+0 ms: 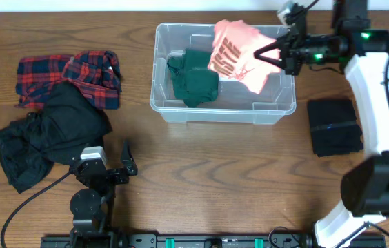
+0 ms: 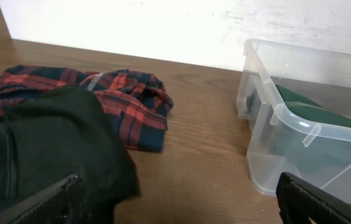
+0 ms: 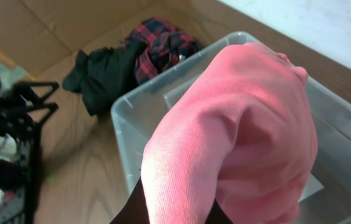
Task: Pack container
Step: 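Carry the pink t-shirt over the bin's right half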
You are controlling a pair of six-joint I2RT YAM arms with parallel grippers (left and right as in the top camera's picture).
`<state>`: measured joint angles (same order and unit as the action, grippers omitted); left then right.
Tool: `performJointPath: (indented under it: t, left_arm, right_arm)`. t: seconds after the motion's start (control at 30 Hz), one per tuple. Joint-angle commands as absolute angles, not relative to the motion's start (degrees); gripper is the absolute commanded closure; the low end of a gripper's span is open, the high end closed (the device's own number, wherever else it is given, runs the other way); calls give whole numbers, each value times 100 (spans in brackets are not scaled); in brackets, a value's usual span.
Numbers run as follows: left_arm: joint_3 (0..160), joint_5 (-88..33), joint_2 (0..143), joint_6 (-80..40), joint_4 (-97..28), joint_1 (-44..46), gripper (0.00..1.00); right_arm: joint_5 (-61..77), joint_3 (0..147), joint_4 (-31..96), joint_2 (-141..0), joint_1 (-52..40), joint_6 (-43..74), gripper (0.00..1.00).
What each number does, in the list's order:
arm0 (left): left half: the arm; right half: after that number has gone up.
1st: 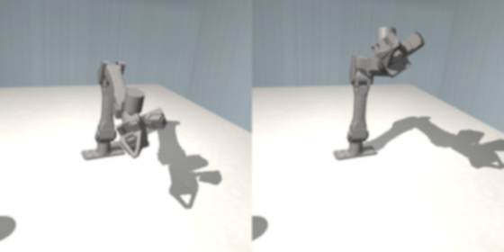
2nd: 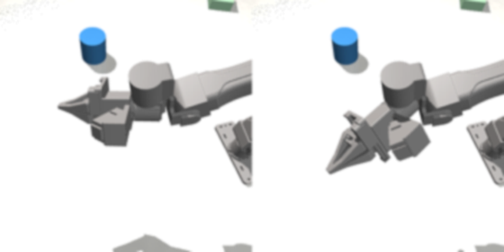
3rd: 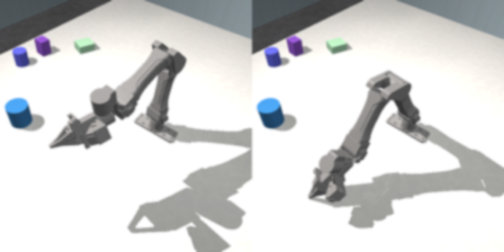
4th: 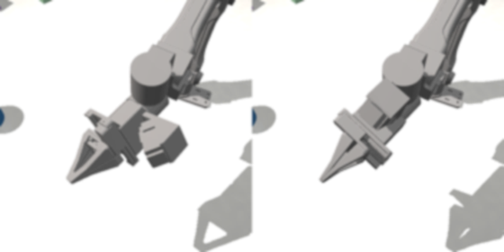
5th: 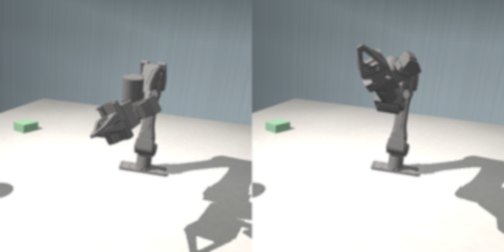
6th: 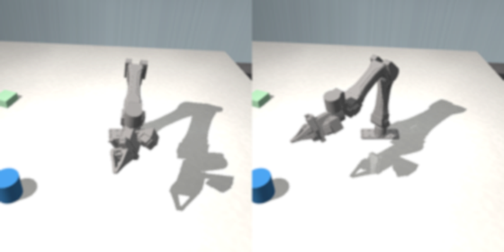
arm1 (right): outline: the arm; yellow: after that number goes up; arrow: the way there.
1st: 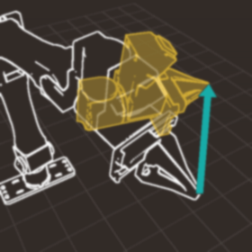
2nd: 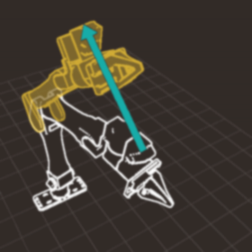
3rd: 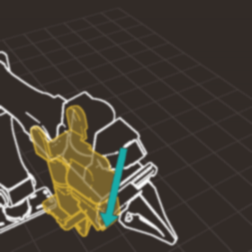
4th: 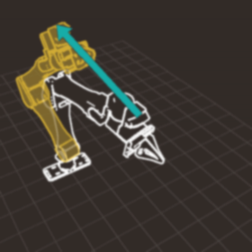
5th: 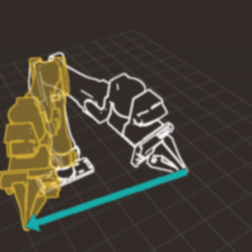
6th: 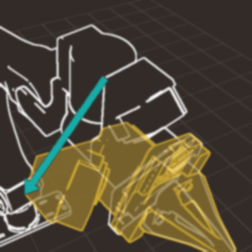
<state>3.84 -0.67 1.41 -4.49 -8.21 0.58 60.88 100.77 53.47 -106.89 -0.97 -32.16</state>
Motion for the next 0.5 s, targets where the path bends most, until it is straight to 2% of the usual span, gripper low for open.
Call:
performJointPath:
  t: [0.0,0.47]
  left_arm:
    - [290,1,137,-475,-1013,34,2]
    - [290,1,137,-475,-1011,34,2]
  right_arm:
    - [6453,10145,5188,-11030,-158,-3741,99]
    - [6766,10147,4237,-12383,8,-3361,98]
